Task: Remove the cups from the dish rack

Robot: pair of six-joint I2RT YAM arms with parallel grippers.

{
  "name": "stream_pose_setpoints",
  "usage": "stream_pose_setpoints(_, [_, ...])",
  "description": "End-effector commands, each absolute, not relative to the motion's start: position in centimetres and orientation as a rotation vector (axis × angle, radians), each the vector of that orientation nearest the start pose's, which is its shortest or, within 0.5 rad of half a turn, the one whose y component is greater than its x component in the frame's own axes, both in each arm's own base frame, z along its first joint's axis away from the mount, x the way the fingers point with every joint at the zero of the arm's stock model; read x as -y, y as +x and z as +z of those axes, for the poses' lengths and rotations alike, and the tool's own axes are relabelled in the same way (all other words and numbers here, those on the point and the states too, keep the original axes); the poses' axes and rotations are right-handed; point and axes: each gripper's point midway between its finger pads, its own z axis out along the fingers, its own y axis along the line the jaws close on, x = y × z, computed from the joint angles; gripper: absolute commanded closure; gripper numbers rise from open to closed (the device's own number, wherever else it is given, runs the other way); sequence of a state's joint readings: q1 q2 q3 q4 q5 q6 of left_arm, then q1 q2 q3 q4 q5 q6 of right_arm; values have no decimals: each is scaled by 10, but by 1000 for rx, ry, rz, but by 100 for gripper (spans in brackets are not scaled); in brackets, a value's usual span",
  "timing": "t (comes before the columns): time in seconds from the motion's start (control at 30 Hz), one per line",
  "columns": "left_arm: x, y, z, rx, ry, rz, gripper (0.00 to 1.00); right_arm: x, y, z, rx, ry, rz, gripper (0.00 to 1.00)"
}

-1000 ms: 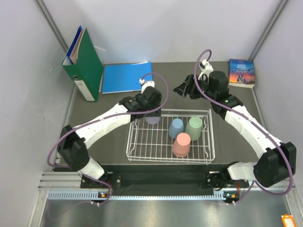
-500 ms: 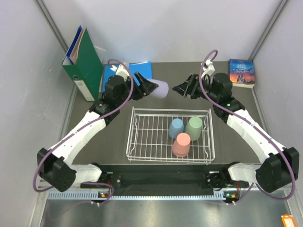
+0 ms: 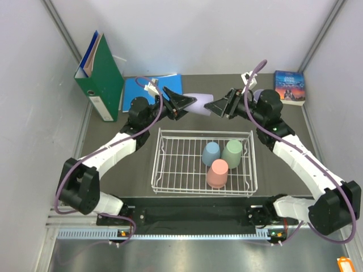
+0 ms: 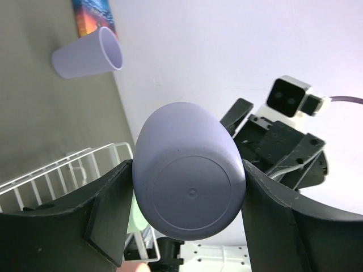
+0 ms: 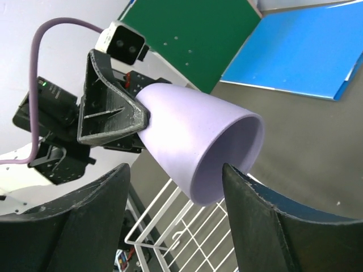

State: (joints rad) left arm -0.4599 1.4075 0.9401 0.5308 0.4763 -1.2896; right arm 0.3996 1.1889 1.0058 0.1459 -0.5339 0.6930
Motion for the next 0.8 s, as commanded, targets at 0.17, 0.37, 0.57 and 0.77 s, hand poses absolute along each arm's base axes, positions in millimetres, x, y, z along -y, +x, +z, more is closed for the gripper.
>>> stream_pose_setpoints(0.17, [307,325,353,-1638,-180,-1857,100,-283,308,334,-1732,-276,1345,48])
stream_pose_setpoints(0.37, [317,325,339,-1710,-162,-1876,100,-285,312,332,-1747,-274,1337,85])
stream_pose_setpoints(0.57, [298,337,336,-1833,-208,-1569,2,-257,325,352,-1741,-207,1124,100])
stream_pose_setpoints(0.77, [237,351,308,-1938,-372,-1053,1,-198,374,367,-1852,31,668,100])
